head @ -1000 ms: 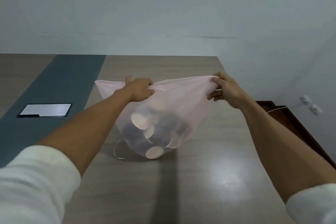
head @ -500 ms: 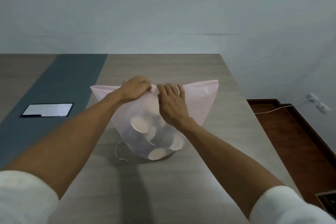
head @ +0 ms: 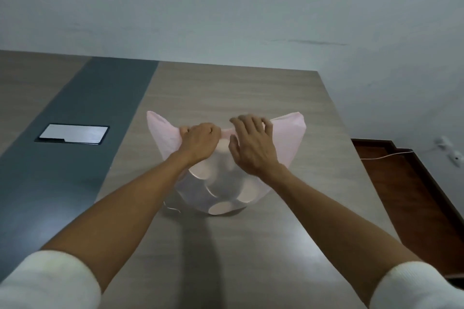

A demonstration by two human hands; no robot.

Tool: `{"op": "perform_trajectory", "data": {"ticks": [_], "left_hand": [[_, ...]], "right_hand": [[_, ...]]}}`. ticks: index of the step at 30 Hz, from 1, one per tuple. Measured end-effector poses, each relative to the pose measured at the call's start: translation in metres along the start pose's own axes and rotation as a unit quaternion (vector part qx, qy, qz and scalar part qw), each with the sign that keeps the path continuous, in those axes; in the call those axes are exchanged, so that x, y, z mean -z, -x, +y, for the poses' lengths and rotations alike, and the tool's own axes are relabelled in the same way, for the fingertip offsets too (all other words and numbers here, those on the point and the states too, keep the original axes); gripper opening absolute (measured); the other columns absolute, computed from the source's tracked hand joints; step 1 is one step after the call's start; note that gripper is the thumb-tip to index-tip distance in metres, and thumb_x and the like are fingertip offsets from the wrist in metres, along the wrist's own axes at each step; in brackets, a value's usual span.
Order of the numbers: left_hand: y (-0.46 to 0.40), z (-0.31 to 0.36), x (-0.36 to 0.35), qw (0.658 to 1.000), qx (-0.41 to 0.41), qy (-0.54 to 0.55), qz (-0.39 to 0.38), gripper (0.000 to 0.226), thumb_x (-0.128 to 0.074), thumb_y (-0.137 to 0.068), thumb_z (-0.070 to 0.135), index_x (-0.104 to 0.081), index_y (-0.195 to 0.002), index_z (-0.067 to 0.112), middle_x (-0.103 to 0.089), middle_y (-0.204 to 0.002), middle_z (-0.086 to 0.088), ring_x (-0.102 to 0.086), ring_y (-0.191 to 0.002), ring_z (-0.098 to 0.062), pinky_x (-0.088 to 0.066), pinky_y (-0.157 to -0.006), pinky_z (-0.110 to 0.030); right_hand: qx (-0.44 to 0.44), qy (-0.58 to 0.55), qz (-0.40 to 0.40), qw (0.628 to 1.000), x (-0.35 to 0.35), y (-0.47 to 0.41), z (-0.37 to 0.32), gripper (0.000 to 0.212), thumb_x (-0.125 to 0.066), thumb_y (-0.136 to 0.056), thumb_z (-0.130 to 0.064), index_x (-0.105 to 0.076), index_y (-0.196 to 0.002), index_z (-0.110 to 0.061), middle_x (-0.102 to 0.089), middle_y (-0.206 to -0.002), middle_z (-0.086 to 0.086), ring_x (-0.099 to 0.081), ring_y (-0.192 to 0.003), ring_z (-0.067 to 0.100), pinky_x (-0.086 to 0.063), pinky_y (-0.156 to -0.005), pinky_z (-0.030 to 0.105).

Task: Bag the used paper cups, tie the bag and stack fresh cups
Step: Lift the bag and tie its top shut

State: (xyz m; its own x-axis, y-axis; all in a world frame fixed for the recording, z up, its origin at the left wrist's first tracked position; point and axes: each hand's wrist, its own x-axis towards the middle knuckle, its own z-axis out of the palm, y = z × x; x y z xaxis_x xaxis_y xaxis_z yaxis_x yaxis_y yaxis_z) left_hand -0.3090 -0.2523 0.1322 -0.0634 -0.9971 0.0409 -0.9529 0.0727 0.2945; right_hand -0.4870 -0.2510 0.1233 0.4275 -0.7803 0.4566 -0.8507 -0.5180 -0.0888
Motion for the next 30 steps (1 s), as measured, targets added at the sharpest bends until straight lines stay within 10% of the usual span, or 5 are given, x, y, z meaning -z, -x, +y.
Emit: {"op": "perform_trajectory", "data": {"ticks": [8,12,18,23,30], "left_hand": [[0.032,-0.007,-0.009,0.963,-0.155,-0.143,0.166,0.039,-0.049,-0.092,0.042,-0.066,-0.115,0.015,-0.067,-0.104,-0.005,-0.06,-0.096,-0.026,-0.032,-0.103,-0.048],[0.042,-0.005,-0.021,0.974,-0.143,-0.145,0.101,0.028,-0.034,-0.097,0.028,-0.058,-0.085,0.018,-0.065,-0.086,-0.003,-0.062,-0.083,-0.027,-0.034,-0.093,-0.045],[0.027,-0.007,-0.025,0.999,0.017,-0.016,-0.033,0.041,-0.018,-0.097,0.029,-0.051,-0.075,0.017,-0.059,-0.084,0.0,-0.057,-0.085,-0.027,-0.027,-0.085,-0.042],[0.044,-0.006,-0.023,0.993,-0.052,-0.089,0.052,0.037,-0.038,-0.09,0.044,-0.065,-0.095,0.019,-0.068,-0.096,0.001,-0.063,-0.096,-0.023,-0.024,-0.111,-0.051],[0.053,0.001,-0.047,0.977,-0.137,-0.143,0.076,0.034,-0.034,-0.103,0.037,-0.062,-0.097,0.018,-0.067,-0.093,-0.004,-0.059,-0.085,-0.028,-0.035,-0.093,-0.047]], "right_hand": [[-0.083,-0.097,-0.143,0.981,-0.012,-0.015,0.0,0.028,-0.035,-0.094,-0.03,-0.048,-0.071,-0.02,-0.065,-0.077,0.005,-0.047,-0.071,0.024,-0.032,-0.077,0.038],[-0.173,-0.304,-0.234,0.907,-0.002,-0.025,0.006,0.025,-0.035,-0.082,-0.032,-0.044,-0.064,-0.016,-0.054,-0.069,0.005,-0.047,-0.069,0.026,-0.036,-0.071,0.036],[0.102,0.04,-0.05,0.993,-0.024,0.033,0.013,0.021,-0.043,-0.092,-0.029,-0.055,-0.105,-0.019,-0.059,-0.098,0.002,-0.05,-0.092,0.026,-0.034,-0.1,0.044],[0.009,-0.03,-0.152,0.988,-0.028,0.019,0.007,0.028,-0.033,-0.098,-0.031,-0.048,-0.077,-0.019,-0.063,-0.076,0.003,-0.049,-0.072,0.025,-0.035,-0.083,0.042],[-0.21,-0.413,-0.287,0.838,-0.017,-0.008,0.022,0.03,-0.046,-0.091,-0.015,-0.048,-0.063,-0.004,-0.05,-0.067,0.005,-0.04,-0.066,0.018,-0.035,-0.066,0.036]]}}
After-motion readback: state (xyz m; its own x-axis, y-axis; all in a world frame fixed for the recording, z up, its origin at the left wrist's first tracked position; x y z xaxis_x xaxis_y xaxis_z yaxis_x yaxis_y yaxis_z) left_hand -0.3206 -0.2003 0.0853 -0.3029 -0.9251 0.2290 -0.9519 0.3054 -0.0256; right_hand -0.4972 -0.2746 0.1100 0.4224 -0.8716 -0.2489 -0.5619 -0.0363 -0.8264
